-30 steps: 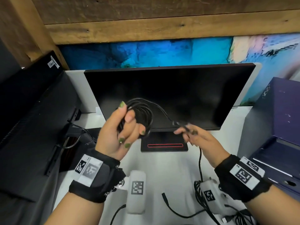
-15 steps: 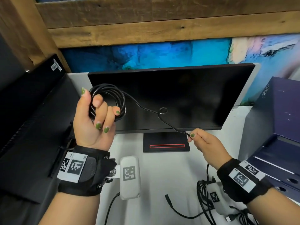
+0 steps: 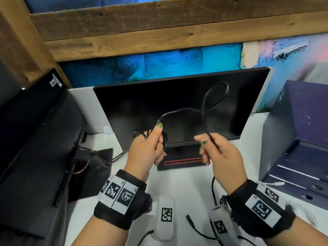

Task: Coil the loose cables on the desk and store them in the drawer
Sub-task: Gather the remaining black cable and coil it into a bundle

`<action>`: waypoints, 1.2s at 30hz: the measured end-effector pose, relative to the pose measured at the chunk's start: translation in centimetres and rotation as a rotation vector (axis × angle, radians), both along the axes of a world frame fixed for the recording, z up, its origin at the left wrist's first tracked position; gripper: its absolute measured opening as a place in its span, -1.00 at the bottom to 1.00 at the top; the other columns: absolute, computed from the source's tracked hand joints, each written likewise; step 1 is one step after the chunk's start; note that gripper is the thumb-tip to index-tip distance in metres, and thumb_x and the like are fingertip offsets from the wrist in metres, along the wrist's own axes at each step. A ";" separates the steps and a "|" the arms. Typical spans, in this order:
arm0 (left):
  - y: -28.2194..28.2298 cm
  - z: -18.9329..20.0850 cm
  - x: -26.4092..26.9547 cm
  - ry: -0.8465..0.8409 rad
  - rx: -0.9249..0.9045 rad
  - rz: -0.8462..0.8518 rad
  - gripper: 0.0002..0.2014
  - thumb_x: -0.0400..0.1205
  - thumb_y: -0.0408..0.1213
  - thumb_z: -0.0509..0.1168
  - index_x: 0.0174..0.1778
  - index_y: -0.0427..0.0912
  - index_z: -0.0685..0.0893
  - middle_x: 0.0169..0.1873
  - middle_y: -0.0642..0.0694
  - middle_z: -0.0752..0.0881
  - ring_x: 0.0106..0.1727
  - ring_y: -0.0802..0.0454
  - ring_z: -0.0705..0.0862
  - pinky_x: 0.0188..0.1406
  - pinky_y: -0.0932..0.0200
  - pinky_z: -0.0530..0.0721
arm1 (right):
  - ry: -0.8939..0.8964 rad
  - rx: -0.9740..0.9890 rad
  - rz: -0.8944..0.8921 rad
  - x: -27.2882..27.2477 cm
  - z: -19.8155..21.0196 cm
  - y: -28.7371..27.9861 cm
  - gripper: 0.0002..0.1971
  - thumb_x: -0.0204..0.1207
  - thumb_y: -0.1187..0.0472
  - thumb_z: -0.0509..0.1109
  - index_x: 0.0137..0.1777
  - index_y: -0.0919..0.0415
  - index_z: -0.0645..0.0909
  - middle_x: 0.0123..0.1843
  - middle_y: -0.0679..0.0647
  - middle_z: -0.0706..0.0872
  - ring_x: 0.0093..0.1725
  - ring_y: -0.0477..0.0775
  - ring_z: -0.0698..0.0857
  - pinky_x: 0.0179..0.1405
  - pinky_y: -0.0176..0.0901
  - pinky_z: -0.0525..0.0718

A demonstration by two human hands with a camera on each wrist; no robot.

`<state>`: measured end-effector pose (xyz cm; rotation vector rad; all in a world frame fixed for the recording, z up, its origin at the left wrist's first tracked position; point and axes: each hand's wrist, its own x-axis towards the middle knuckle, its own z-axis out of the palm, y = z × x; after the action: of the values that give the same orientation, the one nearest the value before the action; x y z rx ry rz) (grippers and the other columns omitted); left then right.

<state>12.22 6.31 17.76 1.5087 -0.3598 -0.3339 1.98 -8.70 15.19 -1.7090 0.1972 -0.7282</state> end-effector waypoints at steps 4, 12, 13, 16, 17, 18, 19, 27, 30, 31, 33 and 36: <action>0.5 -0.4 -0.1 0.056 -0.013 -0.092 -0.51 0.71 0.10 0.07 -0.39 -0.21 0.48 -0.75 -0.08 0.29 -0.72 -0.03 0.27 -0.30 0.06 0.57 | -0.115 0.226 -0.207 0.1 0.4 -1.4 -0.87 0.62 0.31 0.30 -0.01 0.04 0.56 -0.52 0.03 0.48 -0.57 0.02 0.44 -0.61 -0.21 0.49; 1.3 -0.3 -0.4 0.098 -0.169 -0.229 -0.52 0.62 0.12 0.06 -0.37 -0.24 0.51 -0.73 -0.10 0.27 -0.67 -0.04 0.30 -0.13 0.01 0.60 | 0.096 0.010 -0.323 1.3 -1.9 -2.7 -0.88 0.58 0.20 0.37 -0.18 0.11 0.66 -0.43 0.11 0.61 -0.50 -0.12 0.54 -0.34 -0.30 0.55; 1.3 -0.2 -0.6 0.077 -0.191 -0.254 -0.53 0.67 0.08 0.05 -0.34 -0.25 0.50 -0.73 -0.09 0.29 -0.66 -0.04 0.31 -0.11 -0.01 0.60 | 0.130 -0.046 -0.332 1.5 -2.3 -2.4 -0.87 0.58 0.20 0.37 -0.21 0.11 0.65 -0.39 0.11 0.61 -0.48 -0.14 0.54 -0.33 -0.40 0.52; 1.1 0.2 -1.2 0.004 -0.236 -0.317 -0.62 0.72 -0.08 0.00 -0.27 -0.27 0.48 -0.69 -0.09 0.34 -0.62 -0.06 0.36 -0.07 0.01 0.61 | 0.218 -0.256 -0.315 2.0 -2.9 -1.3 -0.80 0.59 0.18 0.34 -0.28 0.14 0.60 -0.38 -0.02 0.57 -0.37 -0.08 0.53 -0.34 -0.50 0.43; 0.9 0.3 -1.3 -0.023 -0.237 -0.327 -0.64 0.71 -0.10 -0.02 -0.26 -0.27 0.47 -0.69 -0.08 0.36 -0.61 -0.06 0.38 -0.07 0.03 0.61 | 0.256 -0.348 -0.280 2.1 -3.1 -0.8 -0.78 0.60 0.18 0.33 -0.30 0.15 0.58 -0.37 -0.06 0.56 -0.33 -0.08 0.52 -0.34 -0.45 0.39; 0.8 0.4 -1.3 -0.054 -0.231 -0.329 -0.65 0.70 -0.12 -0.03 -0.26 -0.26 0.46 -0.69 -0.07 0.39 -0.60 -0.05 0.40 -0.07 0.04 0.61 | 0.304 -0.438 -0.228 2.3 -3.3 -0.3 -0.78 0.61 0.17 0.30 -0.29 0.13 0.55 -0.36 -0.08 0.55 -0.31 -0.06 0.51 -0.34 -0.37 0.35; 0.6 0.6 -1.3 -0.090 -0.226 -0.324 -0.66 0.70 -0.12 -0.02 -0.27 -0.24 0.47 -0.68 -0.06 0.42 -0.59 -0.06 0.43 -0.06 0.04 0.61 | 0.356 -0.524 -0.173 2.4 -3.5 0.2 -0.78 0.64 0.15 0.26 -0.26 0.12 0.54 -0.34 -0.07 0.55 -0.30 -0.03 0.49 -0.33 -0.25 0.33; 1.4 2.6 1.3 -0.079 -0.478 0.007 -0.58 0.80 -0.18 -0.09 -0.25 -0.05 0.61 0.04 -0.15 0.81 0.17 -0.08 0.75 0.51 -0.11 0.42 | 0.424 -0.314 0.005 1.8 -3.2 1.2 -0.66 0.70 0.11 0.11 -0.34 0.12 0.44 -0.48 -0.07 0.47 -0.41 -0.01 0.44 -0.32 -0.07 0.44; 1.9 1.6 2.5 -0.055 -0.475 0.119 -0.58 0.81 -0.16 -0.07 0.06 -0.15 0.72 0.13 -0.03 0.79 0.38 -0.01 0.62 0.61 -0.13 0.23 | 0.322 -0.126 -0.034 2.0 -2.1 1.1 -0.62 0.68 0.04 0.08 -0.35 0.17 0.44 -0.55 -0.07 0.39 -0.49 -0.04 0.37 -0.45 -0.21 0.38; 1.9 1.1 2.6 -0.076 -0.442 0.136 -0.65 0.80 -0.15 -0.06 0.15 -0.10 0.65 0.14 0.02 0.78 0.42 0.00 0.58 0.62 -0.13 0.19 | 0.284 -0.030 -0.021 2.1 -1.6 1.2 -0.61 0.71 0.09 0.09 -0.35 0.20 0.44 -0.56 -0.06 0.35 -0.51 -0.05 0.33 -0.50 -0.24 0.35; 1.6 0.3 2.5 -0.134 -0.358 0.144 -0.63 0.79 -0.12 -0.03 0.31 -0.11 0.63 0.21 0.07 0.75 0.45 0.08 0.54 0.63 -0.07 0.19 | 0.243 0.113 0.040 2.2 -0.6 1.2 -0.62 0.72 0.18 0.09 -0.34 0.28 0.44 -0.56 -0.01 0.30 -0.55 -0.06 0.26 -0.57 -0.26 0.28; 1.4 0.0 2.6 -0.360 -0.196 0.121 -0.61 0.76 -0.07 0.03 0.47 -0.04 0.53 0.31 0.10 0.67 0.41 0.25 0.55 0.51 0.22 0.36 | 0.299 -0.050 0.070 2.4 -0.7 1.0 -0.62 0.71 0.15 0.10 -0.33 0.26 0.49 -0.59 -0.05 0.35 -0.55 -0.09 0.31 -0.52 -0.21 0.36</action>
<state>14.82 7.68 17.73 1.3875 -0.5657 0.0711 4.39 -7.71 14.51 -1.8592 0.3268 -0.4268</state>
